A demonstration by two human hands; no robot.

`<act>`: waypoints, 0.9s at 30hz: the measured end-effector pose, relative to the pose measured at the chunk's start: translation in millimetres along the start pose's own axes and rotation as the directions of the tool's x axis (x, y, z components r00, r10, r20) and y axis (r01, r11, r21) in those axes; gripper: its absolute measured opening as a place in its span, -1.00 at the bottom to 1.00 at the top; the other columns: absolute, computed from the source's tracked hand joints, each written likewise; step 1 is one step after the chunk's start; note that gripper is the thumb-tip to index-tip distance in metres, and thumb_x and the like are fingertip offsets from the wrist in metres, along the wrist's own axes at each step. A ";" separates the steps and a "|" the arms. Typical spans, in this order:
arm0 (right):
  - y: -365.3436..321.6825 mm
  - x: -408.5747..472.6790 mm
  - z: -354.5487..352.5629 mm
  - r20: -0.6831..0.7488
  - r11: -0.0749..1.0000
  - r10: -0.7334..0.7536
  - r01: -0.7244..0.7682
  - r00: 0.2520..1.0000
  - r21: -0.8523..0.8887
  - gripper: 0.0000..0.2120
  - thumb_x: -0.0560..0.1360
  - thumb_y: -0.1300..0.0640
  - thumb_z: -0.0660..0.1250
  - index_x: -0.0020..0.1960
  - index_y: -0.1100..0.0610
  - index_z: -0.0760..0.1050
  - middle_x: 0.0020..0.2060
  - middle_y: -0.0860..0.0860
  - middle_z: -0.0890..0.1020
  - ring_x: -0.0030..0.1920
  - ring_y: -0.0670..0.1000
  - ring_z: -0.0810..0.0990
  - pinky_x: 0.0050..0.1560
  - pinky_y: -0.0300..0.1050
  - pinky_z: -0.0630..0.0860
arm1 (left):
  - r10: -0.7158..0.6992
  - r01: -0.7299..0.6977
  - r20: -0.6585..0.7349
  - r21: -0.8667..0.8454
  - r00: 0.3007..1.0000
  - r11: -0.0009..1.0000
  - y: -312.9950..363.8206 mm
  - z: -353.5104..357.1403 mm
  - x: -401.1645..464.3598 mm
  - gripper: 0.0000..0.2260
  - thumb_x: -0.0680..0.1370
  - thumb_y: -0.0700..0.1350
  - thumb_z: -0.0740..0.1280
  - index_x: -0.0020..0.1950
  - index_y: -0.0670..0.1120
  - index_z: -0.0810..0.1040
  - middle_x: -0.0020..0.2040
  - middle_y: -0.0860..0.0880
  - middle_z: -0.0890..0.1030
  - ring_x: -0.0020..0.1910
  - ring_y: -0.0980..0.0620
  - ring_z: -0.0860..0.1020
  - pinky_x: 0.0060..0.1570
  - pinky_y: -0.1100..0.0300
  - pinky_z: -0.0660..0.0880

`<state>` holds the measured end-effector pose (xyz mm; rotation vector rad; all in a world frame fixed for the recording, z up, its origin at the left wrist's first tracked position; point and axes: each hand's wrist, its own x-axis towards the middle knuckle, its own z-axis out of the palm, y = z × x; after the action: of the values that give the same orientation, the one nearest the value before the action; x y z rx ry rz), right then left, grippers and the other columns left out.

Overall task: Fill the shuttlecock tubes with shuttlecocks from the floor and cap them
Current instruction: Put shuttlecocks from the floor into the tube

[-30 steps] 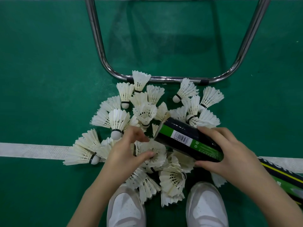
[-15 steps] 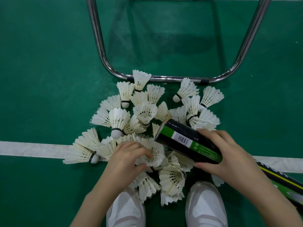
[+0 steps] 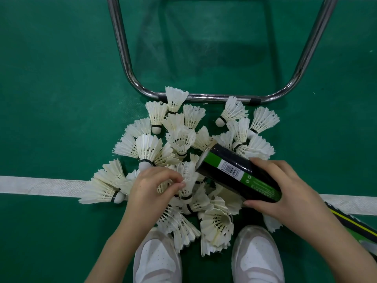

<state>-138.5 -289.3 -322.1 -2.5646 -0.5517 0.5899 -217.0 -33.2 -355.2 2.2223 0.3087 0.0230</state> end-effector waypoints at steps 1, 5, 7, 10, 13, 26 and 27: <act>-0.1 0.2 -1.1 -0.011 1.000 -0.001 0.001 1.000 0.021 -0.24 0.20 -0.23 0.45 0.23 -0.44 0.07 0.00 -0.41 0.18 0.06 0.02 0.49 -0.08 -0.04 0.48 | -0.054 0.053 -0.015 -0.037 0.998 0.998 3.4 -2.2 0.0 -0.90 0.41 -0.07 0.46 -0.26 0.10 0.59 -0.11 0.25 0.59 -0.01 0.28 0.50 0.02 0.24 0.41; -1.4 0.9 -4.1 -0.015 1.000 -0.002 0.002 1.000 0.021 -0.25 0.18 -0.25 0.44 0.21 -0.45 0.07 0.00 -0.42 0.19 0.06 0.04 0.49 -0.06 0.01 0.50 | -0.249 0.234 -0.065 -0.183 0.966 0.955 9.6 -10.2 0.1 -0.91 0.46 -0.07 0.42 -0.19 0.12 0.57 -0.17 0.16 0.60 -0.06 0.35 0.51 -0.10 0.50 0.35; -2.6 0.7 -4.0 -0.003 1.000 -0.012 0.012 1.000 -0.002 -0.25 0.19 -0.25 0.43 0.21 -0.47 0.04 0.00 -0.43 0.17 0.07 0.05 0.49 -0.06 0.02 0.51 | -0.316 0.273 -0.100 -0.308 0.943 0.912 9.4 -13.4 1.1 -0.96 0.46 -0.07 0.42 -0.16 0.06 0.58 -0.16 0.11 0.62 -0.08 0.28 0.55 -0.11 0.45 0.41; -4.5 -0.6 -1.2 0.019 1.000 -0.025 0.025 1.000 -0.002 -0.26 0.20 -0.26 0.41 0.20 -0.47 0.02 0.00 -0.43 0.16 0.07 0.05 0.49 -0.05 0.00 0.51 | -0.373 0.267 -0.135 -0.483 0.918 0.834 13.8 -16.1 3.1 -0.95 0.43 -0.06 0.41 -0.14 0.01 0.60 -0.14 0.04 0.66 -0.05 0.13 0.61 -0.05 0.35 0.48; -6.2 -1.6 1.2 0.030 0.999 -0.042 0.042 0.999 0.018 -0.27 0.20 -0.26 0.40 0.21 -0.46 0.02 0.01 -0.42 0.18 0.07 0.03 0.49 -0.04 -0.01 0.51 | -0.409 0.249 -0.157 -0.584 0.899 0.772 20.8 -16.3 4.8 -0.96 0.47 -0.16 0.40 -0.13 -0.03 0.58 -0.22 0.09 0.67 -0.13 0.17 0.61 -0.06 0.36 0.52; -12.8 -0.8 5.6 0.079 0.999 -0.052 0.053 0.996 -0.006 -0.25 0.24 -0.27 0.39 0.31 -0.39 0.07 0.15 -0.33 0.26 0.11 0.00 0.46 0.04 -0.01 0.48 | -0.442 0.275 -0.073 -0.691 0.894 0.669 41.8 -11.3 -0.4 -0.96 0.51 0.00 0.32 -0.13 0.15 0.52 -0.20 0.04 0.68 -0.21 -0.04 0.38 -0.35 0.17 0.31; -14.2 -0.7 6.1 0.086 0.998 -0.054 0.055 0.995 -0.003 -0.25 0.24 -0.27 0.39 0.30 -0.40 0.05 0.16 -0.32 0.26 0.12 0.00 0.45 0.05 -0.01 0.48 | -0.423 0.281 -0.047 -0.679 0.905 0.678 46.2 -8.7 -1.4 -0.96 0.50 -0.01 0.31 -0.14 0.14 0.50 -0.21 0.03 0.69 -0.29 -0.02 0.39 -0.37 0.20 0.31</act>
<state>-145.9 -276.0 -319.7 -2.5300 -0.6511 0.6830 -209.6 -54.2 -313.8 1.4153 0.7264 0.1289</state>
